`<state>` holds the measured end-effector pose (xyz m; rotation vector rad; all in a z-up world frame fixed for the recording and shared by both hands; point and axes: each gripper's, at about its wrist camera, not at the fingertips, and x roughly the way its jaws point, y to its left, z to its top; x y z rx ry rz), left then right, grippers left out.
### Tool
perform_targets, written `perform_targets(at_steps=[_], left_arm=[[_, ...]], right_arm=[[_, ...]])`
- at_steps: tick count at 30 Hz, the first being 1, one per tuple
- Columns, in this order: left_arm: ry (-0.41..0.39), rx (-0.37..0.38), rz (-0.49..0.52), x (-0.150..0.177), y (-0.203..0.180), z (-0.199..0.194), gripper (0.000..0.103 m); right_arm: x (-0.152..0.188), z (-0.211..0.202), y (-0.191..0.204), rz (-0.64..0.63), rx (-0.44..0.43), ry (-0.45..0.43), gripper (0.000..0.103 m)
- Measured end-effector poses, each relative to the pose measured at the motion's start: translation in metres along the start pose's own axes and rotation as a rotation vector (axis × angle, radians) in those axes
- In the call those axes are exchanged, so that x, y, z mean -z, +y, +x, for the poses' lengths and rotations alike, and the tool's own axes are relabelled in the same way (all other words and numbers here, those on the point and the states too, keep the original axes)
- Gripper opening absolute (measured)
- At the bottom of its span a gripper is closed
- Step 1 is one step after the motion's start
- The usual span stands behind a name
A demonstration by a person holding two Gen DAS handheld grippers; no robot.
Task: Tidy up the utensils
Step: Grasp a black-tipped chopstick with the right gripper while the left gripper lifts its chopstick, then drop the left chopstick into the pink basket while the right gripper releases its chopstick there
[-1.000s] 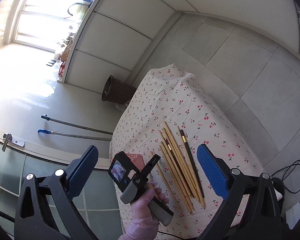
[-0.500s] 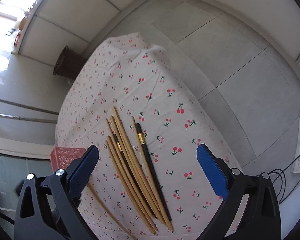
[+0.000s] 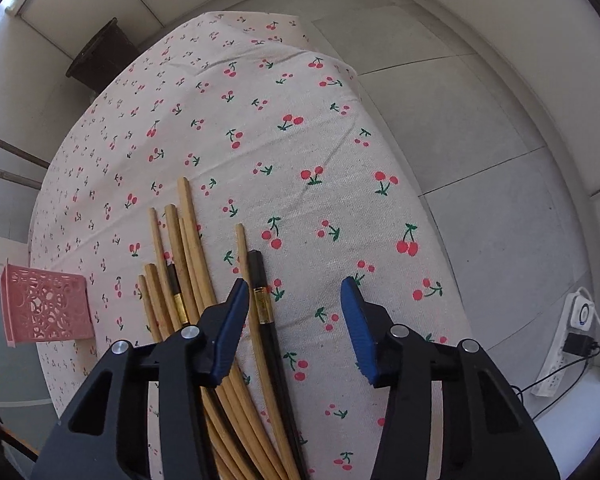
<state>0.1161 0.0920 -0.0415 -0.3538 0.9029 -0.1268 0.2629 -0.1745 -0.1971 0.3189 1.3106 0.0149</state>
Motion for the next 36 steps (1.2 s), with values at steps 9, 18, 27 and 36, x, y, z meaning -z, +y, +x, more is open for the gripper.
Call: perform_targets(at_steps=[9, 18, 27, 36], left_arm=[[-0.005, 0.004, -0.012, -0.002, 0.005, -0.004, 0.007], [-0.057, -0.005, 0.062, -0.001, -0.004, -0.019, 0.007], [-0.144, 0.057, 0.067, -0.004, -0.013, -0.047, 0.007], [-0.278, 0.067, 0.032, -0.027, -0.009, -0.095, 0.007]], right_arm=[[0.007, 0.001, 0.021, -0.116, 0.102, -0.019, 0.043], [0.019, -0.006, 0.022, -0.154, 0.128, -0.047, 0.007], [0.042, -0.094, -0.002, -0.108, -0.049, -0.238, 0.007], [0.055, -0.238, 0.018, -0.15, -0.266, -0.526, 0.007]])
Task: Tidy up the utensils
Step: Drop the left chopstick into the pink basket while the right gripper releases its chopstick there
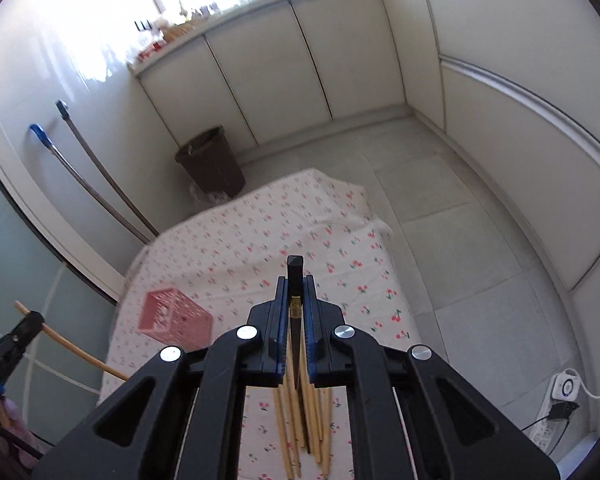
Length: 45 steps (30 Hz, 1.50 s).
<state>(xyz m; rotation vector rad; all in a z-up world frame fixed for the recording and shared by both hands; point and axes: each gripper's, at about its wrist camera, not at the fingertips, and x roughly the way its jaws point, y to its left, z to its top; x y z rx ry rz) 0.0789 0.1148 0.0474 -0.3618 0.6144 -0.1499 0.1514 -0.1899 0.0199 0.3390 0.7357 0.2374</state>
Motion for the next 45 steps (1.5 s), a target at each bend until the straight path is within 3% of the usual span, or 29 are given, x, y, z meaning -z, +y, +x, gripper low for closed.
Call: perform_targets(at_steps=[4, 9, 14, 17, 19, 21, 27, 32, 36, 40, 44, 45], left_arm=[[-0.105, -0.043, -0.029, -0.031, 0.006, -0.022, 0.007], [-0.197, -0.097, -0.081, -0.071, 0.016, -0.03, 0.007], [-0.191, -0.164, -0.1, -0.083, 0.031, -0.004, 0.007], [-0.16, -0.173, -0.112, -0.078, 0.043, 0.023, 0.008], [-0.086, -0.189, -0.111, -0.072, 0.049, 0.046, 0.008], [-0.047, -0.184, -0.137, -0.068, 0.057, 0.055, 0.015], [-0.136, -0.183, -0.22, -0.072, 0.069, 0.021, 0.034], [-0.171, -0.187, -0.231, -0.074, 0.069, 0.008, 0.036], [-0.152, -0.201, -0.211, -0.072, 0.065, 0.013, 0.036], [-0.133, -0.217, -0.157, -0.067, 0.054, 0.019, 0.037], [-0.161, -0.254, -0.066, -0.061, 0.036, 0.016, 0.047], [-0.169, -0.26, -0.046, -0.06, 0.031, 0.015, 0.049]], right_arm=[[-0.032, -0.018, 0.022, 0.033, -0.101, -0.09, 0.007], [-0.063, -0.008, 0.055, 0.046, -0.199, -0.121, 0.007], [-0.071, 0.013, 0.089, 0.027, -0.252, -0.107, 0.007], [-0.065, 0.03, 0.103, 0.001, -0.252, -0.085, 0.007], [-0.061, 0.045, 0.111, -0.002, -0.254, -0.056, 0.007], [-0.057, 0.054, 0.114, -0.008, -0.251, -0.037, 0.007], [-0.047, 0.07, 0.125, -0.021, -0.234, -0.011, 0.007], [-0.041, 0.087, 0.133, -0.026, -0.202, 0.007, 0.007], [-0.034, 0.106, 0.138, -0.013, -0.195, 0.027, 0.007], [-0.023, 0.118, 0.142, -0.021, -0.185, 0.06, 0.013], [-0.017, 0.103, 0.144, -0.07, -0.145, 0.021, 0.035], [-0.016, 0.097, 0.143, -0.082, -0.134, 0.007, 0.036]])
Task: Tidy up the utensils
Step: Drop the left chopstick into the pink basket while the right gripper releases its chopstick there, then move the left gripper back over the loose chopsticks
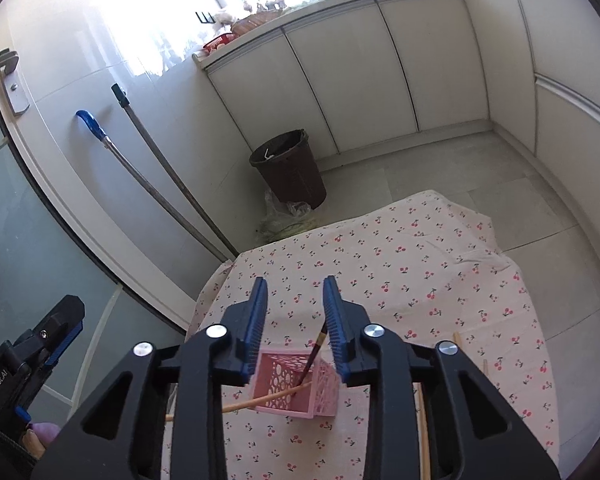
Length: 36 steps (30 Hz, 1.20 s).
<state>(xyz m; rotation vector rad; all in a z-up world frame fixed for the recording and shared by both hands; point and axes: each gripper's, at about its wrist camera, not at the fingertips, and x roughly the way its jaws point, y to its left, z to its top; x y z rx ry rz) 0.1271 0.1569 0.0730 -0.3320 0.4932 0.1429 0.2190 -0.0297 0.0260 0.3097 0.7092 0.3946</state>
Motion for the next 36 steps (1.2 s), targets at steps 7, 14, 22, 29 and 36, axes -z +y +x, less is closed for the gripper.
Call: perform_targets(at_steps=[7, 14, 22, 29, 36], left_arm=[[-0.014, -0.037, 0.1, 0.015, -0.024, -0.004, 0.063], [0.013, -0.097, 0.181, 0.033, -0.039, -0.001, 0.075], [0.098, -0.129, 0.246, 0.062, -0.055, 0.01, 0.096], [0.312, -0.048, 0.324, 0.102, -0.08, 0.046, 0.096], [0.561, -0.042, 0.364, 0.155, -0.098, 0.105, 0.096]], right_arm=[[0.016, -0.028, -0.009, -0.042, 0.062, -0.03, 0.042], [0.031, -0.06, -0.02, -0.095, 0.127, -0.078, 0.063], [0.051, -0.095, -0.059, -0.078, 0.275, -0.123, 0.092], [0.061, -0.112, -0.111, -0.014, 0.342, -0.079, 0.095], [0.058, -0.12, -0.164, 0.215, 0.281, -0.006, 0.096]])
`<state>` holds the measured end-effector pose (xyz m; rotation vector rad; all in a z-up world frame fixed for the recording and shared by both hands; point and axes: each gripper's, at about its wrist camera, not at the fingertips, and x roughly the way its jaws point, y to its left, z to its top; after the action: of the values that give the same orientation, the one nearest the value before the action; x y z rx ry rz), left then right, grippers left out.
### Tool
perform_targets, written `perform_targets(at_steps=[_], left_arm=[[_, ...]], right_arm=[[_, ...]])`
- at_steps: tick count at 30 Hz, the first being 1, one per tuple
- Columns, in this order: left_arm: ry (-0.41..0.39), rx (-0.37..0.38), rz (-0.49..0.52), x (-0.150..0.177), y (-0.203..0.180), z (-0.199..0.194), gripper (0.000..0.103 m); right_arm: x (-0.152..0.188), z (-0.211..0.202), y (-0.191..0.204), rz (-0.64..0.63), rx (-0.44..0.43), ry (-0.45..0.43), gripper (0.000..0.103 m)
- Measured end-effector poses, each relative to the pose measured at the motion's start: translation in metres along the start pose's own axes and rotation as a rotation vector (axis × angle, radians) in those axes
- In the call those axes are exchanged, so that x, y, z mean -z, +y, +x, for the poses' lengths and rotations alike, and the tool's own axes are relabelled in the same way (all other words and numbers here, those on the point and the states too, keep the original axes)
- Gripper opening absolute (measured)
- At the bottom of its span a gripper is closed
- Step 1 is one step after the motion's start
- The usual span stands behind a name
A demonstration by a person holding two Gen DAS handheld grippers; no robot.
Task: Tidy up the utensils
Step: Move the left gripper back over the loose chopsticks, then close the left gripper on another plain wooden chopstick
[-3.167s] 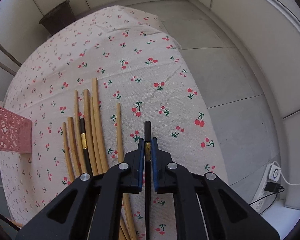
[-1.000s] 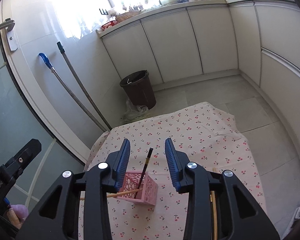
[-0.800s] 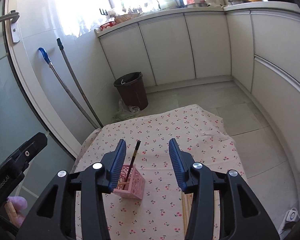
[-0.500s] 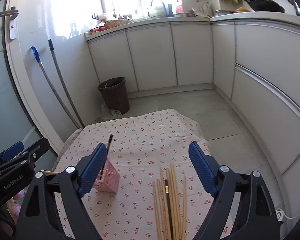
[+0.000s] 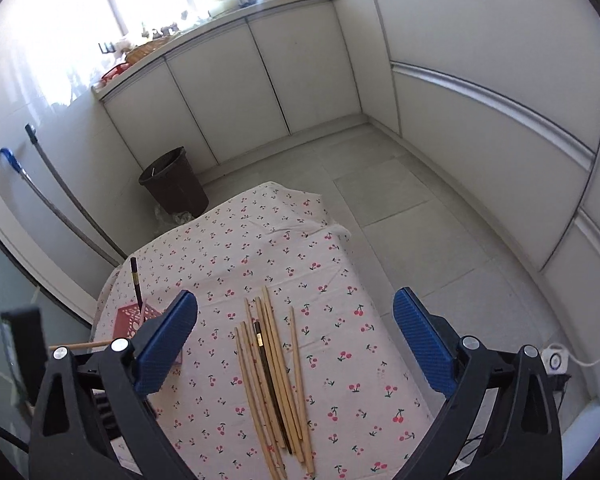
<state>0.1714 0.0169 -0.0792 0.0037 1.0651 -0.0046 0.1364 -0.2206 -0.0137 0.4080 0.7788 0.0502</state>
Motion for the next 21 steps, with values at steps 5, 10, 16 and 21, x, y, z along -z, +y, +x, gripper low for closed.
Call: perform_targets(at_steps=[5, 10, 16, 21], left_arm=[[0.183, 0.019, -0.098, 0.002, -0.003, 0.054, 0.096], [0.201, 0.001, -0.208, -0.003, -0.003, 0.08, 0.094], [0.199, -0.066, -0.26, -0.008, -0.006, 0.106, 0.078], [0.217, -0.057, -0.288, -0.012, -0.01, 0.125, 0.07]], right_arm=[[-0.003, 0.009, -0.015, 0.069, -0.02, 0.065, 0.096], [-0.003, 0.015, -0.02, 0.1, -0.052, 0.11, 0.096], [-0.005, 0.018, -0.024, 0.118, -0.067, 0.125, 0.096], [-0.006, 0.026, -0.033, 0.155, -0.07, 0.151, 0.096]])
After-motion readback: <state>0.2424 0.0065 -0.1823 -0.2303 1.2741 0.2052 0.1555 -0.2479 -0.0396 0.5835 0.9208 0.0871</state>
